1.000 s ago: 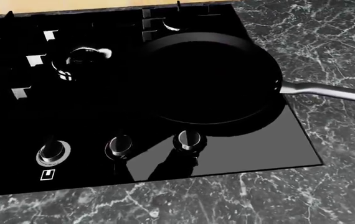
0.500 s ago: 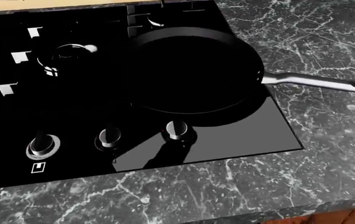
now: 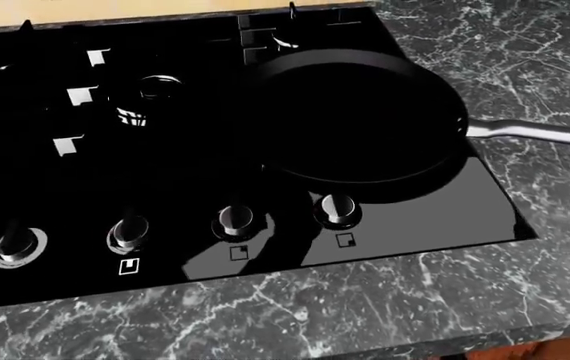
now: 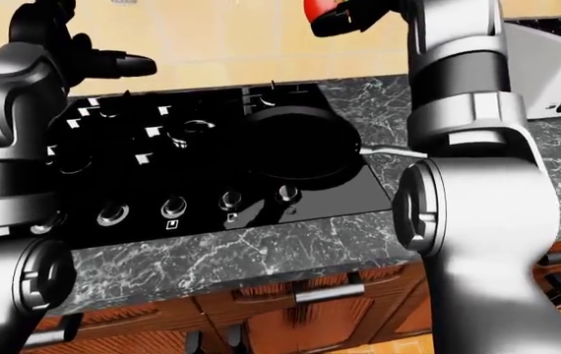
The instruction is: Pick the tomato from the pan and place it on the plate.
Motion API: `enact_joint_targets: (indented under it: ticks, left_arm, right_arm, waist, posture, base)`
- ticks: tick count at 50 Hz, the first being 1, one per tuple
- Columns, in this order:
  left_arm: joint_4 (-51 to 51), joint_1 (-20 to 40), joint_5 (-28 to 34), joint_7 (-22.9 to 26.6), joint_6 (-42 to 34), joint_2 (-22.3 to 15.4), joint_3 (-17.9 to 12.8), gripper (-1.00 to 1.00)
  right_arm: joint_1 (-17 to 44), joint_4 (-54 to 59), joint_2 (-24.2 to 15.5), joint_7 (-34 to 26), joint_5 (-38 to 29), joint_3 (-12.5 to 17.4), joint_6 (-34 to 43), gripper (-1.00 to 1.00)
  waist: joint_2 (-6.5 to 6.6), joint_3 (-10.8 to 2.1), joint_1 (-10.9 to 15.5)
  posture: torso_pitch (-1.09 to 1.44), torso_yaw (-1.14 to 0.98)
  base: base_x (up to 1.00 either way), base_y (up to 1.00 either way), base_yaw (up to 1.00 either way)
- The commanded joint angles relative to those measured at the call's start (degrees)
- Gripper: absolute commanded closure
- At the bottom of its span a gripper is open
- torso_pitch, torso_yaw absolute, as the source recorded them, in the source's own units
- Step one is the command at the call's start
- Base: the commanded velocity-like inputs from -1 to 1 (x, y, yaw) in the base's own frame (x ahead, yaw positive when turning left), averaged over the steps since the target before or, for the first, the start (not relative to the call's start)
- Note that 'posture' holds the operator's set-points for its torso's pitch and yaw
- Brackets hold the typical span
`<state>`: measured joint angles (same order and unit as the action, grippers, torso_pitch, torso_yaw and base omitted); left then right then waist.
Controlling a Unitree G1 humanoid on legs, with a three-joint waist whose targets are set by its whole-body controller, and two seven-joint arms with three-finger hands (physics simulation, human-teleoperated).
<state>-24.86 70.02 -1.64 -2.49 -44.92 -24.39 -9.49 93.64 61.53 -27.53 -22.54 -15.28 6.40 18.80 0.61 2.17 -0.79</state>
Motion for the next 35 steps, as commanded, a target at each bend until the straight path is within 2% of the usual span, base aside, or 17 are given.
enact_joint_targets:
  ticks: [1, 4, 7, 8, 9, 10, 12, 15, 18, 21, 22, 23, 24, 25, 26, 30, 35]
  left_arm:
    - [2.03, 2.10, 0.02, 0.02, 1.79, -0.26, 0.00, -1.00]
    - [2.15, 2.12, 0.08, 0.04, 1.69, -0.28, -0.03, -1.00]
    - [2.30, 2.12, 0.12, 0.07, 1.56, -0.30, -0.05, -1.00]
    - [2.34, 2.10, 0.11, 0.08, 1.55, -0.29, -0.08, -1.00]
    - [2.38, 2.03, 0.10, 0.12, 1.55, -0.31, -0.10, -1.00]
    - [2.38, 2.01, 0.11, 0.14, 1.55, -0.32, -0.10, -1.00]
    - [2.49, 2.23, 0.09, 0.23, 1.26, -0.53, -0.19, -1.00]
    - [3.03, 2.34, 0.09, 0.22, 0.76, -0.52, -0.12, -1.00]
    - [3.12, 2.43, 0.10, 0.18, 0.63, -0.46, -0.13, -1.00]
    - [3.45, 2.49, 0.11, 0.12, 0.34, -0.35, -0.07, -1.00]
    - [3.62, 2.49, 0.13, 0.10, 0.22, -0.31, -0.04, -1.00]
    - [3.82, 2.44, 0.14, 0.10, 0.11, -0.29, -0.02, -1.00]
    - [3.82, 2.44, 0.16, 0.08, 0.09, -0.28, -0.03, -1.00]
    - [3.77, 2.45, 0.19, 0.07, 0.12, -0.25, 0.00, -1.00]
    - [3.77, 2.46, 0.20, 0.06, 0.13, -0.24, -0.01, -1.00]
    - [3.70, 2.59, 0.24, 0.04, 0.12, -0.13, 0.04, -1.00]
    - [3.41, 2.55, 0.31, 0.09, 0.36, -0.18, 0.00, -1.00]
  right_arm:
    - [2.07, -2.02, -0.77, 0.74, 0.17, 0.34, -1.56, 1.00]
    - [2.23, -1.81, -0.76, 0.68, 0.13, 0.31, -1.60, 1.00]
    - [2.69, -1.59, -0.62, 0.74, -0.06, 0.17, -1.56, 1.00]
    - [2.72, -1.63, -0.55, 0.67, -0.09, 0.14, -1.54, 1.00]
    - [2.74, -1.65, -0.55, 0.65, -0.12, 0.13, -1.53, 1.00]
    - [2.77, -1.65, -0.56, 0.66, -0.18, 0.12, -1.54, 1.00]
    - [3.07, -1.64, -0.61, 0.61, -0.30, 0.09, -1.43, 1.00]
    - [3.42, -1.59, -0.58, 0.49, -0.39, 0.08, -1.34, 1.00]
    - [3.52, -1.63, -0.65, 0.34, -0.43, 0.12, -1.27, 1.00]
    - [3.32, -1.82, -0.69, 0.26, -0.39, 0.21, -1.25, 1.00]
    - [3.20, -1.90, -0.71, 0.25, -0.38, 0.23, -1.24, 1.00]
    - [3.14, -1.99, -0.75, 0.25, -0.35, 0.28, -1.21, 1.00]
    - [3.09, -2.02, -0.77, 0.25, -0.33, 0.30, -1.21, 1.00]
    - [3.05, -2.00, -0.80, 0.24, -0.32, 0.31, -1.25, 1.00]
    - [3.03, -1.97, -0.82, 0.22, -0.29, 0.33, -1.28, 1.00]
    - [2.95, -1.95, -0.80, 0.28, -0.29, 0.31, -1.34, 1.00]
    - [2.84, -2.17, -0.83, 0.23, -0.27, 0.30, -1.25, 1.00]
  waist:
    - [0.33, -1.57, -0.25]
    - [-1.64, -1.64, -0.12]
    - [-5.49, -2.01, 0.23]
    - [-3.48, -1.84, 0.13]
    - [-4.21, -2.35, 0.59]
    - [-4.04, -2.72, 0.51]
    - [-3.31, -2.86, 0.79]
    - [-1.82, -2.07, 0.93]
    - [-0.35, -2.05, 0.91]
    - [2.40, -1.73, 0.37]
    - [3.92, -1.91, 0.08]
    - [6.16, -2.58, -0.14]
    - [3.79, -2.01, 0.04]
    - [4.39, -1.77, -0.21]
    - [4.06, -1.76, -0.29]
    - [1.86, -1.79, -0.38]
    - [0.02, -1.71, -0.58]
  posture:
    - [0.00, 0.00]
    - [0.00, 0.00]
    - [0.00, 0.00]
    - [0.00, 0.00]
    - [0.00, 0.00]
    - [0.00, 0.00]
    - [0.00, 0.00]
    - [0.00, 0.00]
    - [0.00, 0.00]
    - [0.00, 0.00]
    - [0.00, 0.00]
    - [0.00, 0.00]
    - [0.00, 0.00]
    - [0.00, 0.00]
    - [0.00, 0.00]
    - [0.00, 0.00]
    - [0.00, 0.00]
  base:
    - [0.00, 0.17, 0.00]
    - [0.00, 0.17, 0.00]
    - [0.00, 0.16, 0.00]
    - [0.00, 0.17, 0.00]
    - [0.00, 0.17, 0.00]
    - [0.00, 0.16, 0.00]
    - [0.00, 0.17, 0.00]
    - [0.00, 0.18, 0.00]
    - [0.00, 0.27, 0.00]
    - [0.00, 0.28, 0.00]
    - [0.00, 0.28, 0.00]
    - [0.00, 0.28, 0.00]
    - [0.00, 0.28, 0.00]
    - [0.00, 0.28, 0.00]
    - [0.00, 0.29, 0.00]
    - [0.00, 0.28, 0.00]
    - [0.00, 0.28, 0.00]
